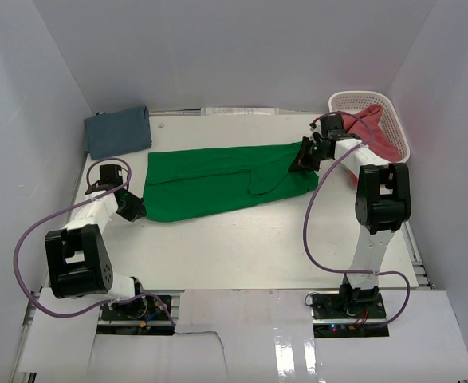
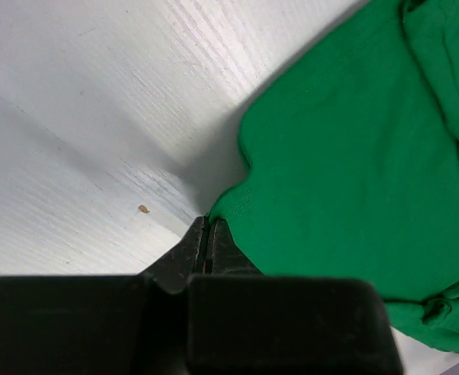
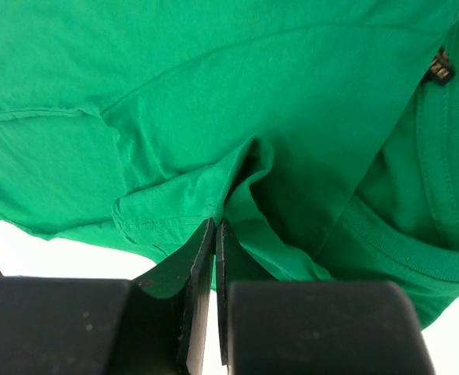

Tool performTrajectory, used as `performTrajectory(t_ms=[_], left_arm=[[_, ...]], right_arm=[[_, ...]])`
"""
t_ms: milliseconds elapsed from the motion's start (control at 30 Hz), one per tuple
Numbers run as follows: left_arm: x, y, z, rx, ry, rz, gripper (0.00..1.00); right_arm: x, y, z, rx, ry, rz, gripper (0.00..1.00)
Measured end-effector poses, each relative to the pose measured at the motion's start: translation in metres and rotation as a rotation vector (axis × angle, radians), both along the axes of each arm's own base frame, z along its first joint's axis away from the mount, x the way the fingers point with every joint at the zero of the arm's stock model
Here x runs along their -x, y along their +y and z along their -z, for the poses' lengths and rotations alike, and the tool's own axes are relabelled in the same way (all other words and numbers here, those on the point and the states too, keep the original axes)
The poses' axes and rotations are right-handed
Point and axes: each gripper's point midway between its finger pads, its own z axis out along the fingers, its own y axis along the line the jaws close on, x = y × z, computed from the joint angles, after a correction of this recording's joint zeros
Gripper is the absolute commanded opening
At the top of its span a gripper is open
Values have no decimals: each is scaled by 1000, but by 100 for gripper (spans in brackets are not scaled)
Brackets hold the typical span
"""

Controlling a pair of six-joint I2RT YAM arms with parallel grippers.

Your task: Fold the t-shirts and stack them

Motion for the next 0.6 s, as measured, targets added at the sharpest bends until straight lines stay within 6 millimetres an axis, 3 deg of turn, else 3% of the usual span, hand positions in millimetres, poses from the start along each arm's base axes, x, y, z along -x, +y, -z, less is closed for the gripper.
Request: performTrajectory(t_ms=[267,433,567,600], left_arm=[[4,0,-2,-4,10,10,0],[7,0,-2,-4,20,13,0],[7,0,-2,-5,19,15,0],[7,0,-2,-6,19,17,0]], right_arm=[[-6,-2,-8,-2,-7,5,10],[-4,-6,-6,0,7,11,24],[-5,-9,-3,2,12,14,24],[-5,-9,-2,0,16,15,9]])
